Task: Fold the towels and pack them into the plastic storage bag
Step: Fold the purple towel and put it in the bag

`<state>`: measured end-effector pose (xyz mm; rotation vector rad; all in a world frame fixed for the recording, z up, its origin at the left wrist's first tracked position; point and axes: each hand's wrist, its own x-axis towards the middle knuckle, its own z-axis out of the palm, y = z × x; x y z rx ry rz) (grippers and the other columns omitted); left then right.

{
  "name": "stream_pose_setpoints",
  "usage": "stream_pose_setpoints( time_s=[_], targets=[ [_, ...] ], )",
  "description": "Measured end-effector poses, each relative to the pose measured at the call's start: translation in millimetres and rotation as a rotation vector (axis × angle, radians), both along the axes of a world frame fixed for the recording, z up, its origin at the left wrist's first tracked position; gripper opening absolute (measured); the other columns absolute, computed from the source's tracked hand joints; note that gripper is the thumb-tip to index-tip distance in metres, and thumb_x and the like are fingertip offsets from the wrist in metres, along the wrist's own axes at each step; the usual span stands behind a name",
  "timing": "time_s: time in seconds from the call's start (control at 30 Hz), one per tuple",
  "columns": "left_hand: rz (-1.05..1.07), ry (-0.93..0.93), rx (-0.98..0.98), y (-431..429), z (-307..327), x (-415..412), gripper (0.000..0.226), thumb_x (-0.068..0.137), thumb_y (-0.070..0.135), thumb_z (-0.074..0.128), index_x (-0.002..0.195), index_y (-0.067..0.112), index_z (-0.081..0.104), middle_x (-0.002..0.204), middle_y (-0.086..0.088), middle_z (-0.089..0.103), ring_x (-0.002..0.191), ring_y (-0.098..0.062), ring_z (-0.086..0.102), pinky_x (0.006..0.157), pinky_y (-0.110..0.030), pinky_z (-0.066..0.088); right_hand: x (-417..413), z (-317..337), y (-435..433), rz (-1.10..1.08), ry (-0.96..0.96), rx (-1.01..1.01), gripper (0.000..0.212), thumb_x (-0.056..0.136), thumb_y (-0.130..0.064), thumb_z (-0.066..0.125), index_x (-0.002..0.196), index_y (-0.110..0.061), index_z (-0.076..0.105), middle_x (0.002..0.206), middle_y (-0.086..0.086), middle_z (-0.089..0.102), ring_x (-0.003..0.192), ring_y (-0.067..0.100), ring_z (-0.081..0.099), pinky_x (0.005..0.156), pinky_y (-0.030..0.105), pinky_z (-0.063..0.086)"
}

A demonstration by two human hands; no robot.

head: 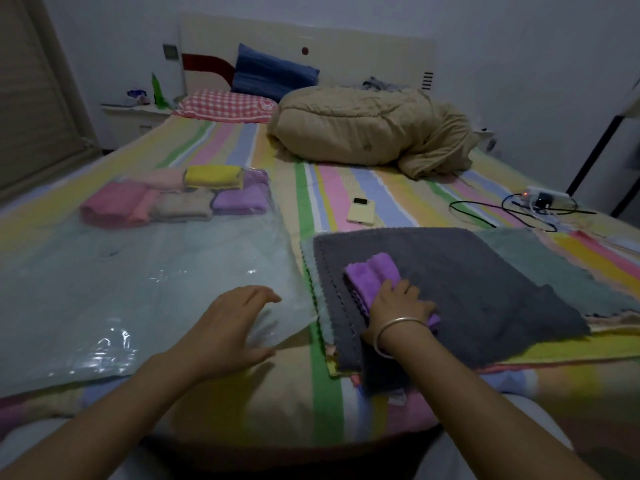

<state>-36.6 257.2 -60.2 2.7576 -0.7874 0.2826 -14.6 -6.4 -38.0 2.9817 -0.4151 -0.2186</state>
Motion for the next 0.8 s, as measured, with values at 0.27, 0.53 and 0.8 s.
stream_pose_setpoints(
  time_s=[0.27, 0.53, 0.8],
  targets=[
    [0.183, -0.144, 0.143, 63, 0, -23, 0.024, 0.078, 0.043, 0.06, 0.099, 0.032, 0.062, 0.098, 0.01, 0.061, 0.088, -0.02, 0.062, 0.062, -0.031, 0.047, -25, 29, 7, 0.183, -0.288, 0.223, 0.042, 0.088, -0.034, 0.05, 0.129, -0.025, 0.052, 0.119, 0.01, 0.055, 0.11, 0.032, 0.053, 0.085, 0.039, 0.046],
    [0.318, -0.009, 0.381, 82, 20, -29, 0.034, 0.081, 0.053, 0.054, 0.11, 0.039, 0.062, 0.115, 0.014, 0.061, 0.108, -0.013, 0.057, 0.074, -0.027, 0.044, -58, 38, 46, 0.391, -0.457, 0.539, 0.041, 0.085, -0.03, 0.051, 0.124, -0.035, 0.06, 0.107, -0.001, 0.061, 0.099, 0.023, 0.057, 0.076, 0.035, 0.049],
    [0.381, -0.036, 0.526, 83, 14, -30, 0.022, 0.086, 0.038, 0.045, 0.095, 0.024, 0.061, 0.093, -0.003, 0.067, 0.088, -0.027, 0.063, 0.066, -0.031, 0.041, -70, 31, 52, 0.457, -0.436, 0.575, 0.04, 0.086, -0.027, 0.054, 0.124, -0.036, 0.061, 0.114, -0.001, 0.063, 0.103, 0.021, 0.058, 0.076, 0.031, 0.045]
  ],
)
